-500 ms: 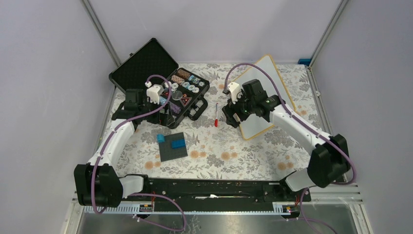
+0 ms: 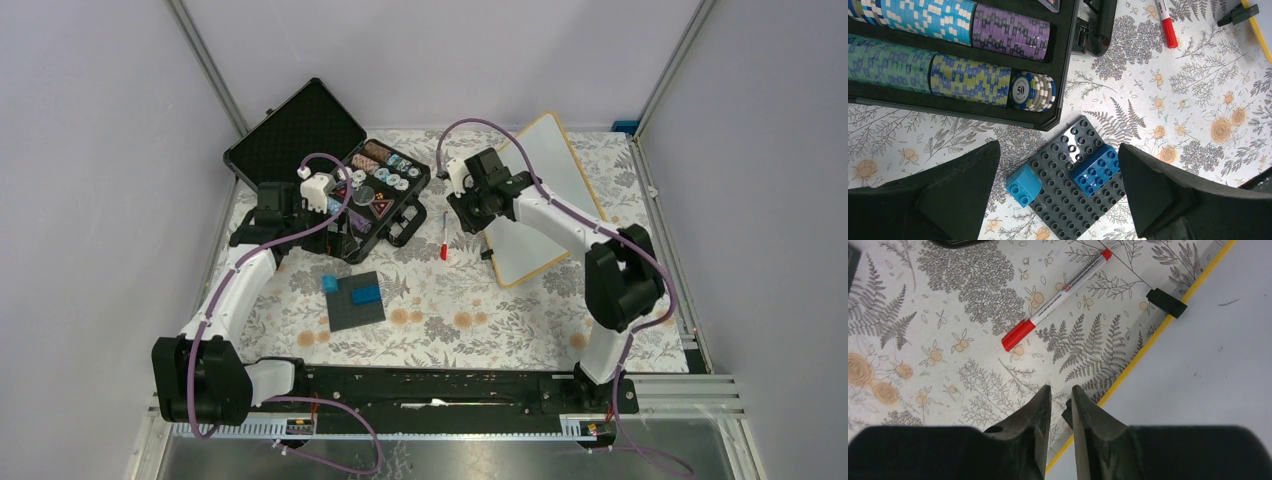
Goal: Write a sentence on the whiteboard
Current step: Adjust the whiteboard stand at the center of the board.
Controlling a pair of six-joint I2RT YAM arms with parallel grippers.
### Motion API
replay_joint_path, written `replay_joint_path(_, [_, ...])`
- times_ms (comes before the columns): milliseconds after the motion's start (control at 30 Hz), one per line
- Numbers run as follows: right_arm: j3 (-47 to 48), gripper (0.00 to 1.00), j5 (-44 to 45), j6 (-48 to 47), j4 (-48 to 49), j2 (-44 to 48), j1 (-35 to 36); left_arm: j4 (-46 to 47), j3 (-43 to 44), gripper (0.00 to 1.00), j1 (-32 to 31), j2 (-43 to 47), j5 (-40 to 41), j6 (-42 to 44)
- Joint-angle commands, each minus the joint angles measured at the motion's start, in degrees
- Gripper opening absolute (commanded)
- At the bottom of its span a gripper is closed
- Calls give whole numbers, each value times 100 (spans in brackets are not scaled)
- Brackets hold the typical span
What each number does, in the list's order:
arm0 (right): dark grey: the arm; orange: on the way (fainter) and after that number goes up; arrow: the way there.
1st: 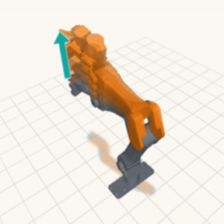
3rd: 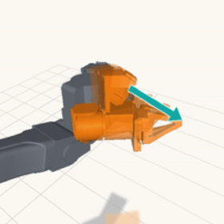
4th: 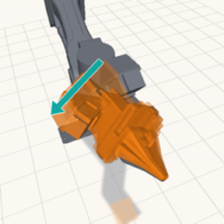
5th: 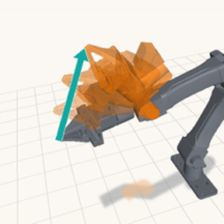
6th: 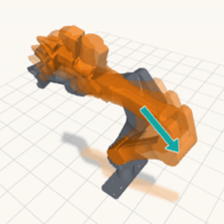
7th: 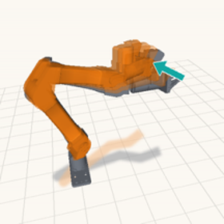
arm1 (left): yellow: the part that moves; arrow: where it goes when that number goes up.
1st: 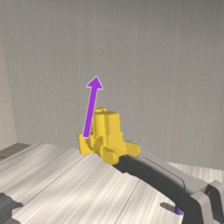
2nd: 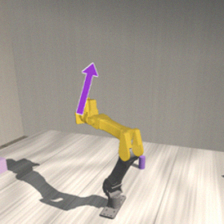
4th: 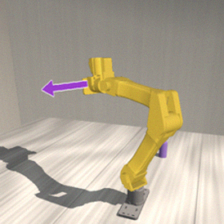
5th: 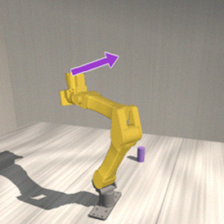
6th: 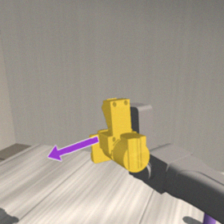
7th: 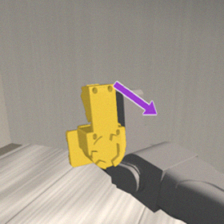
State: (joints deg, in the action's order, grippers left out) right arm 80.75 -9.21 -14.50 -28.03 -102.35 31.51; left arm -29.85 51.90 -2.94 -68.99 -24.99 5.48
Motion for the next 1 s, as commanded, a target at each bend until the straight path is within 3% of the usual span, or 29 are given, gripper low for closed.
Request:
replay_joint_path(0, [430, 28, 402, 16, -98, -450, 125, 292, 49, 99, 22, 199, 87, -80])
replay_joint_path(333, [404, 25, 841, -274, -104, -1068, 143, 295, 4, 99, 22, 238, 91, -58])
replay_joint_path(700, [-435, 24, 1201, -690, -126, -764, 144, 309, 60, 99, 13, 55, -36, 24])
replay_joint_path(967, [-1168, 25, 1469, -906, -169, -135, 101, 795, 206, 99, -182, -184, 371, -212])
